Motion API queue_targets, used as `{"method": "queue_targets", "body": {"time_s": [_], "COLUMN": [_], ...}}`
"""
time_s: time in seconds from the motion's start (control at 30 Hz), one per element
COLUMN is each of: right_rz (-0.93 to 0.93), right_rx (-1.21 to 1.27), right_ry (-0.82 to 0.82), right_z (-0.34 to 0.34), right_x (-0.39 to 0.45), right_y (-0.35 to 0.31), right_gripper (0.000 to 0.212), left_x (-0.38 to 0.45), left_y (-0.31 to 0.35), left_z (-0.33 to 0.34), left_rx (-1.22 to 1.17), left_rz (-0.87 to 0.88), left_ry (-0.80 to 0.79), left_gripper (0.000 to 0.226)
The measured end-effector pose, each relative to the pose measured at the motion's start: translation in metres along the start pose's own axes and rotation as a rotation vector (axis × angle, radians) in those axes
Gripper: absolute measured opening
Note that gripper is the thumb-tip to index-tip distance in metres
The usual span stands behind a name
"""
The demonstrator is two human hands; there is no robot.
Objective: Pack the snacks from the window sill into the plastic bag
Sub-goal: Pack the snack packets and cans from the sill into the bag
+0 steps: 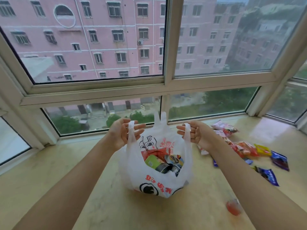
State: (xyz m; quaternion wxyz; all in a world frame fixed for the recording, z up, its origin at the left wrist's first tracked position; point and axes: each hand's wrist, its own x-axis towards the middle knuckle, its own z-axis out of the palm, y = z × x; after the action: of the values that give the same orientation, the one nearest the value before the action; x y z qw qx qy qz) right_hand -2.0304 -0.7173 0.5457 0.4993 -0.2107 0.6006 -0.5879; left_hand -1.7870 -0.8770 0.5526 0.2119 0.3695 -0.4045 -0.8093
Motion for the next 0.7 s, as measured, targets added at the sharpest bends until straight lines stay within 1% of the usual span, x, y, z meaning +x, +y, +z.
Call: {"method": "queue_targets", "body": {"time_s": [0.07, 0.17, 0.27, 0.37, 0.43, 0.47, 0.57, 0.6, 0.63, 0.7], "right_rz": [0.002, 0.021, 0.034, 0.042, 0.054, 0.060, 0.055, 0.047, 0.038, 0.014], "right_rx": [-0.034, -0.106, -0.112, -0.132, -0.176, -0.209, -0.301, -0.317, -0.327, -0.341], "right_ry": [0.051, 0.109, 0.141, 0.180, 0.199, 0.204, 0.231, 0.240, 0.249, 0.264], "right_z": [-0.023, -0.047, -0.061, -0.070, -0.074, -0.075, -0.078, -0.078, -0.077, -0.074], "right_x": [0.000, -0.002, -0.003, -0.008, -0.014, -0.017, -0.025, -0.028, -0.030, -0.035], "right_y": [0.005, 0.018, 0.031, 0.043, 0.049, 0.051, 0.052, 0.051, 0.050, 0.049], "right_gripper": [0.028, 0.018, 0.013, 0.017, 0.016, 0.015, 0.014, 0.014, 0.013, 0.010], "left_x": [0.006, 0.012, 0.012, 0.008, 0.004, 0.002, -0.002, -0.002, -0.002, -0.003], "left_y": [-0.012, -0.033, -0.049, -0.060, -0.065, -0.064, -0.051, -0.044, -0.038, -0.030], "left_z": [0.011, 0.019, 0.022, 0.023, 0.022, 0.021, 0.020, 0.022, 0.024, 0.033], "left_rx": [0.134, 0.319, 0.350, 0.409, 0.575, 0.697, 1.064, 1.172, 1.287, 1.518], "left_rz": [-0.036, -0.090, -0.124, -0.123, -0.138, -0.151, -0.177, -0.147, -0.075, 0.166], "left_ry": [0.035, 0.144, 0.224, 0.237, 0.270, 0.298, 0.318, 0.325, 0.357, 0.484], "left_gripper": [0.033, 0.029, 0.029, 0.027, 0.023, 0.023, 0.033, 0.035, 0.035, 0.030]}}
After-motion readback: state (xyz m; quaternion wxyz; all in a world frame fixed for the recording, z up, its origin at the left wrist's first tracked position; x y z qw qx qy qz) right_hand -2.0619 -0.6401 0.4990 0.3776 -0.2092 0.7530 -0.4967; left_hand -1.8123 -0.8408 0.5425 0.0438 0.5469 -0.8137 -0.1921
